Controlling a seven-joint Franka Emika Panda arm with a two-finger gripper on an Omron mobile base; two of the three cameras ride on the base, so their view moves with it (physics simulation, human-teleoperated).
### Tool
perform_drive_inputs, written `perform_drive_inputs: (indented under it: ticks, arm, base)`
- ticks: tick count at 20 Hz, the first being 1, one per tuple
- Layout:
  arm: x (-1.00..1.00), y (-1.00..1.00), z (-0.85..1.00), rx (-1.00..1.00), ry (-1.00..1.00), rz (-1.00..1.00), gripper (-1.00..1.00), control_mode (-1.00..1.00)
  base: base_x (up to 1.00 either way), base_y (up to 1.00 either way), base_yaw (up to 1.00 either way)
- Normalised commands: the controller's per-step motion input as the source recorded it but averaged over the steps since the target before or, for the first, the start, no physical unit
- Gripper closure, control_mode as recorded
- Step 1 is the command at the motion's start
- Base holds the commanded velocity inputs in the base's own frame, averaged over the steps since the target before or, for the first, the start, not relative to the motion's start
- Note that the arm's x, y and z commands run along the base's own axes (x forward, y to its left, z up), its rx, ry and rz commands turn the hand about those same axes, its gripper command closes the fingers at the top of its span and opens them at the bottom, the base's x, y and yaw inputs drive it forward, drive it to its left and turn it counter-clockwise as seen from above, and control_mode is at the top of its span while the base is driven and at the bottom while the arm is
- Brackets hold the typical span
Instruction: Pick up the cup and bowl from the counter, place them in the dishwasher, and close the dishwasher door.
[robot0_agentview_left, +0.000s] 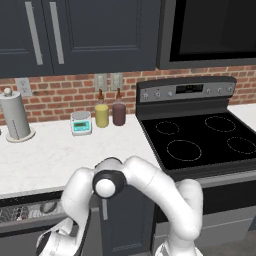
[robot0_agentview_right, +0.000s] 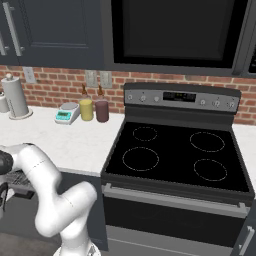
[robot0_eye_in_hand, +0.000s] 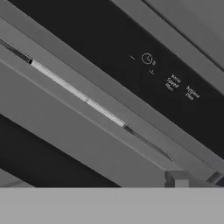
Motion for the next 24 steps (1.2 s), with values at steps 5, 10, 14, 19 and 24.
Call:
perform_drive_inputs:
  ticks: [5, 10, 14, 19, 24]
  arm:
    - [0.93, -0.70, 0.00, 0.02, 0.00, -0.05, -1.00, -1.00]
    - [0.91, -0.60, 0.00, 0.00, 0.00, -0.04, -1.00, -1.00]
    - [0.93, -0.45, 0.00, 0.00, 0.00, -0.02, -1.00, -1.00]
    - [0.71, -0.14, -0.05, 0.00, 0.00, 0.00, -1.00, -1.00]
    - [0.48, -0.05, -0.15, 0.00, 0.00, 0.00, -1.00, -1.00]
  base:
    - [0.00, 0.00, 0.00]
    - [0.00, 0.00, 0.00]
    - [0.00, 0.00, 0.00]
    - [0.00, 0.00, 0.00]
    - [0.00, 0.00, 0.00]
